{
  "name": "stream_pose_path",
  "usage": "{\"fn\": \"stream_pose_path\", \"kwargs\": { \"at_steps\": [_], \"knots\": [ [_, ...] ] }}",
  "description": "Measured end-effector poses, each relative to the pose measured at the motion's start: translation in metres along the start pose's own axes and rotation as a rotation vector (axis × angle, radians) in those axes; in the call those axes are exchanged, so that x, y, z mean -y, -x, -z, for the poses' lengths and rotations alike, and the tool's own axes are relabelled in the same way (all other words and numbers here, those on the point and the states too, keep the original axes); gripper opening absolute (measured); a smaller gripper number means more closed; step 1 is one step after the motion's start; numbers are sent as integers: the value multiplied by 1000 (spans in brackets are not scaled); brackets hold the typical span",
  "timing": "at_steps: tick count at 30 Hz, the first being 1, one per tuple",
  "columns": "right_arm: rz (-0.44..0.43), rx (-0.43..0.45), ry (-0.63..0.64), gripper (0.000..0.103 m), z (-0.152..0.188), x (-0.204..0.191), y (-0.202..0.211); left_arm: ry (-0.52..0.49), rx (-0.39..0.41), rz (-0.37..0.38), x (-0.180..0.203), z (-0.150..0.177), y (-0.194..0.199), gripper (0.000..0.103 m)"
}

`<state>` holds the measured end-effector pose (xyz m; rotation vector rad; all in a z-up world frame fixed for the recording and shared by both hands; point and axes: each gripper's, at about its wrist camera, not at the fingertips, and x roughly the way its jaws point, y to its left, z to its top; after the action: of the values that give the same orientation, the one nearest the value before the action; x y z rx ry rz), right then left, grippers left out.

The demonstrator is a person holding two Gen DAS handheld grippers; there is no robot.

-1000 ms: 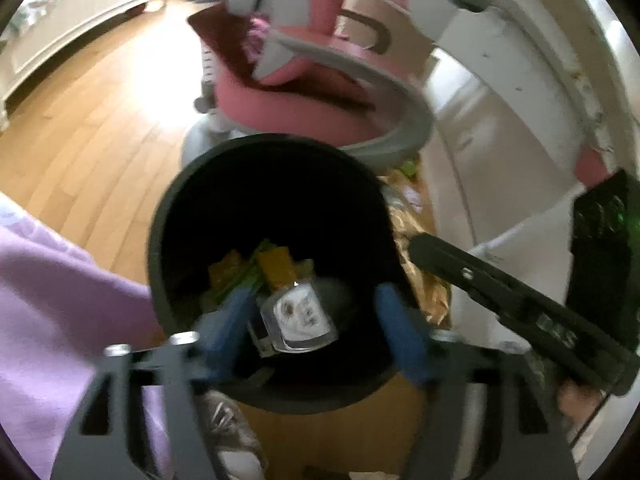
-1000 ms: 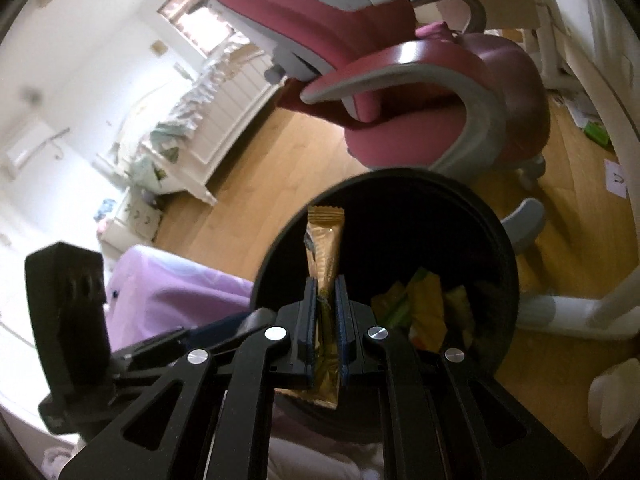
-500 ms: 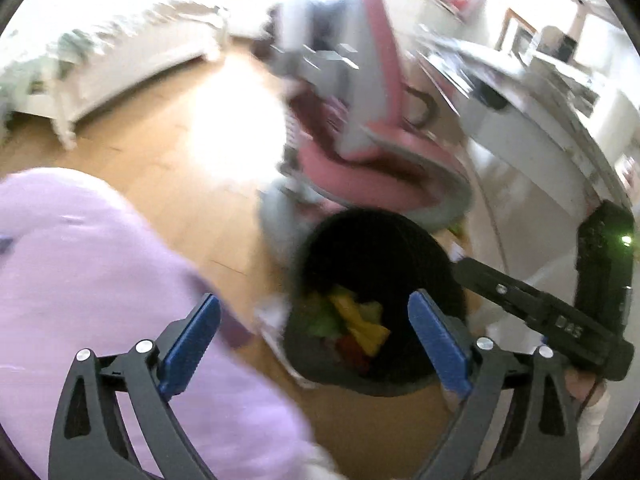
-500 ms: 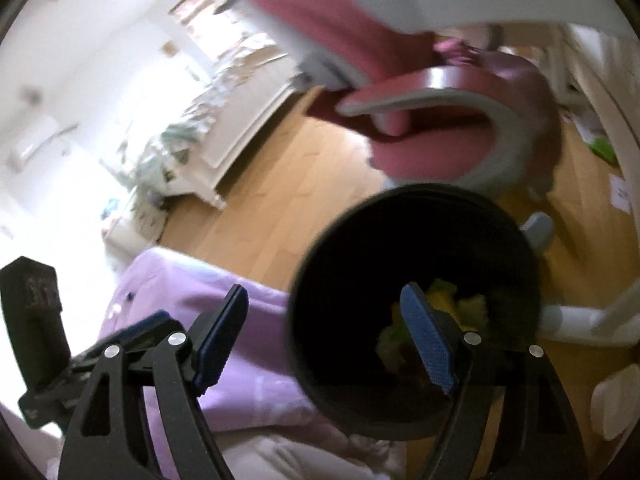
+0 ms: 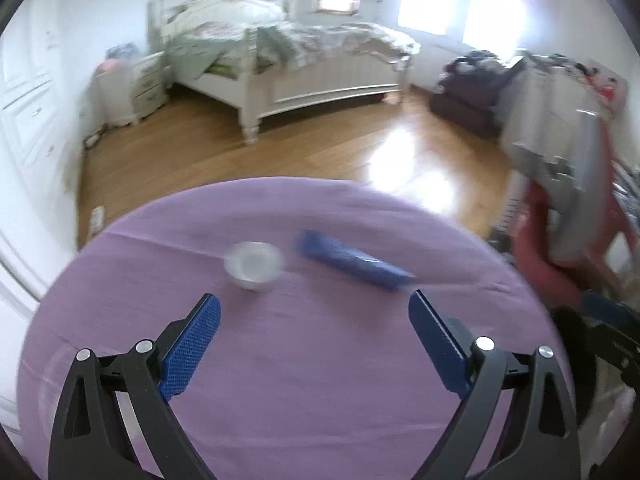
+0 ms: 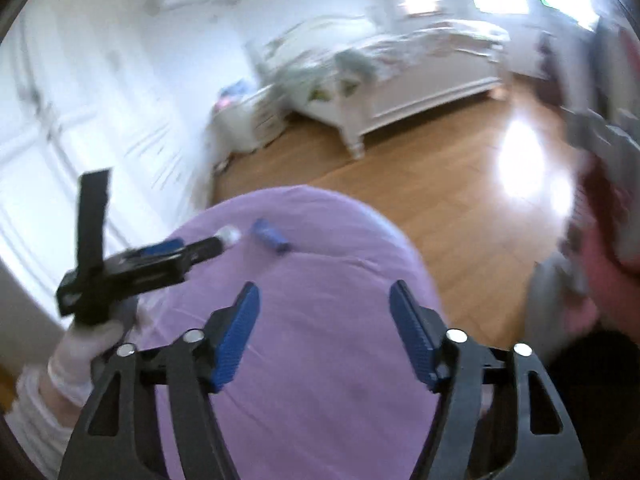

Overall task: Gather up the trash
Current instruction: 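Grasp the white cup with left gripper while right grasps blue tube, then carry the white cup and blue tube to the bin and release both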

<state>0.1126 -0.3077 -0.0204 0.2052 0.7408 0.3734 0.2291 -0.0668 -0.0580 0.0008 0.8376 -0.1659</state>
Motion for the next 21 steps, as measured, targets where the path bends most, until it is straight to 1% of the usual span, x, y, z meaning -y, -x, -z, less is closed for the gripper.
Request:
{"fn": "stream_pose_path", "kwargs": {
  "at_steps": [2,4,7,8,9,10,11,13,14,15,16,17,18,19,21],
  "knots": [
    [-20,-40,62,59,-14,-23,-34,4,-15,-19,-18,-6,-18,94],
    [-33,-75,103,57,-24,-38,-62,-10,-27,-31,-27,-11,-32,93],
    [-35,-130,163,51,-41,-57,-110,-43,-41,-26,-30,-17,-47,93],
    [-28,-141,174,51,-40,-64,-120,-57,-48,-22,-30,-18,-53,86],
    [-22,-154,185,50,-43,-66,-132,-63,-58,-19,-33,-16,-54,82],
    [-19,-167,192,47,-46,-68,-143,-67,-74,-9,-34,-17,-58,73],
    [-14,-184,201,46,-49,-70,-156,-67,-89,4,-35,-16,-62,67],
    [9,-203,232,43,-53,-75,-174,-81,-77,3,-38,-14,-59,65],
    [22,-214,246,40,-51,-76,-181,-82,-75,12,-38,-13,-59,58],
    [33,-228,255,37,-51,-78,-189,-88,-72,15,-37,-13,-59,54],
    [40,-250,260,31,-50,-78,-198,-94,-70,16,-43,-14,-59,44],
    [46,-239,267,22,-49,-80,-198,-98,-67,19,-42,-13,-58,36],
    [54,-239,275,18,-48,-81,-201,-96,-67,26,-43,-13,-58,36],
    [58,-243,274,11,-47,-81,-200,-88,-66,37,-44,-12,-56,36],
    [17,-247,227,10,-46,-75,-198,-72,-68,56,-44,-9,-53,36]
  ]
}}
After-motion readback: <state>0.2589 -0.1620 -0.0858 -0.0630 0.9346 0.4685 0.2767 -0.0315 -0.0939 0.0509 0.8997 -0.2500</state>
